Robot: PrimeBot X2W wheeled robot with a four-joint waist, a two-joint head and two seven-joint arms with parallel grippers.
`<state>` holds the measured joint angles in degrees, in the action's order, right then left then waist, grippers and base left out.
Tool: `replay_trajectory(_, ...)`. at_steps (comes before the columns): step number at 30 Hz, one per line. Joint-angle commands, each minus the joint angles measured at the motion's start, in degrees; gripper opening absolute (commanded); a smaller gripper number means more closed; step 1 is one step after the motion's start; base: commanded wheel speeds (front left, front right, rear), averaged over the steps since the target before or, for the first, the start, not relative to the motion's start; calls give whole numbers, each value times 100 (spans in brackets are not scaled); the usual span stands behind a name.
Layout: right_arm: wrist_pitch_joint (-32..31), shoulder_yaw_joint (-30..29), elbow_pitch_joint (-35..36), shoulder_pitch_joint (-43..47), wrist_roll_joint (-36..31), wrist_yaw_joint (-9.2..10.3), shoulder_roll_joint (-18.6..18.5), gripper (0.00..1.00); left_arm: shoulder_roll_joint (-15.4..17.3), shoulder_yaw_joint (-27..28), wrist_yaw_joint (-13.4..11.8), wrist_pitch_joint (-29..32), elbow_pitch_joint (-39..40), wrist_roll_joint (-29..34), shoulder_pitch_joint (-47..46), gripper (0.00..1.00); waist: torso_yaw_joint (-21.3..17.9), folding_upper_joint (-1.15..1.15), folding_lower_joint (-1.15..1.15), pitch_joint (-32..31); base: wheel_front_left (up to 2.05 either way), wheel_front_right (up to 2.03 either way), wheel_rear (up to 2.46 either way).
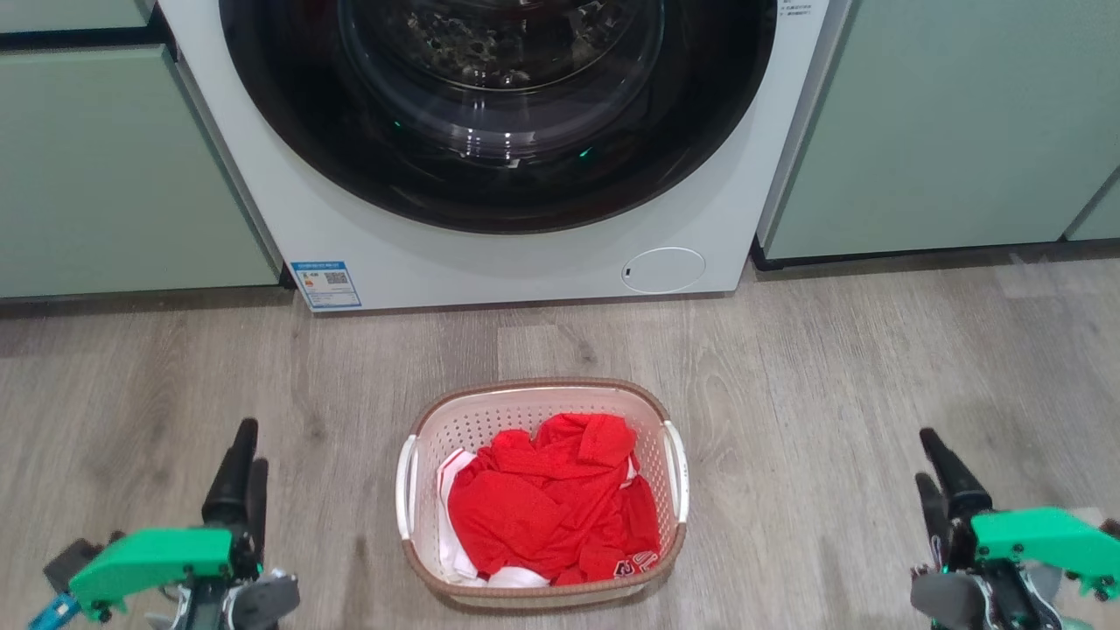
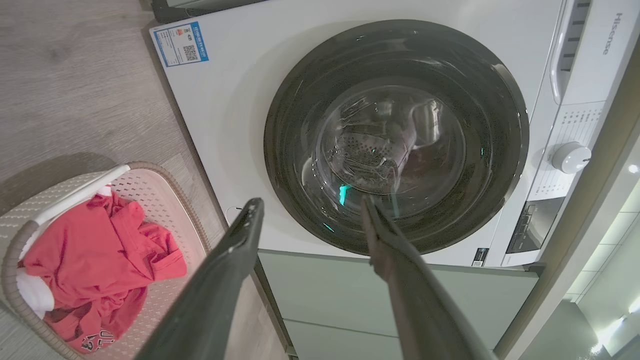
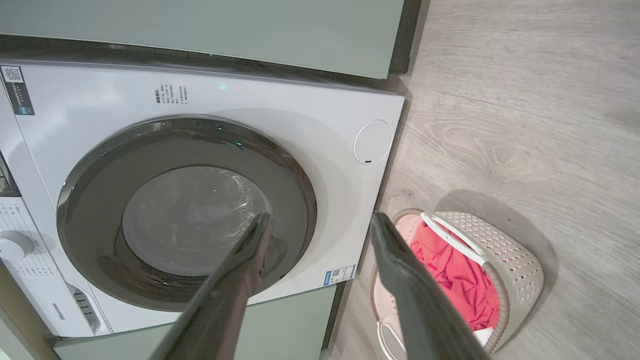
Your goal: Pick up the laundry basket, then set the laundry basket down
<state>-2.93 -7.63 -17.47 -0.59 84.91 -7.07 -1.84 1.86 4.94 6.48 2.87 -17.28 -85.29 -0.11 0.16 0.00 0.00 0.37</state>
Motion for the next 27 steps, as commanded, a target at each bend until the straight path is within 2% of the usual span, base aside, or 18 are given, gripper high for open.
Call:
replay_trajectory(1,60,-29,238,-293,-125,-8,-40,100,50,98,-20,-47,246,114,-306,100,3,0,0,0,0,0,0)
replay_trajectory(7,143,-18,364,-344,-562,-10,-43,100,53,80,-100,-131,492,516,-359,100,21,0,0,5,0,0,0)
replay_trajectory(14,261,67,632,-449,-1305,-12,-47,100,56,-80,-305,-249,878,1457,-426,100,45,0,0,28,0,0,0)
replay_trajectory(23,411,228,1013,-581,-2363,-15,-53,100,79,-364,-668,-400,1269,2531,-551,100,88,0,0,73,0,0,0)
replay_trajectory(27,495,407,1160,-636,-3024,-17,-56,100,261,-670,-942,-484,1433,3090,-619,100,107,0,0,91,0,0,0)
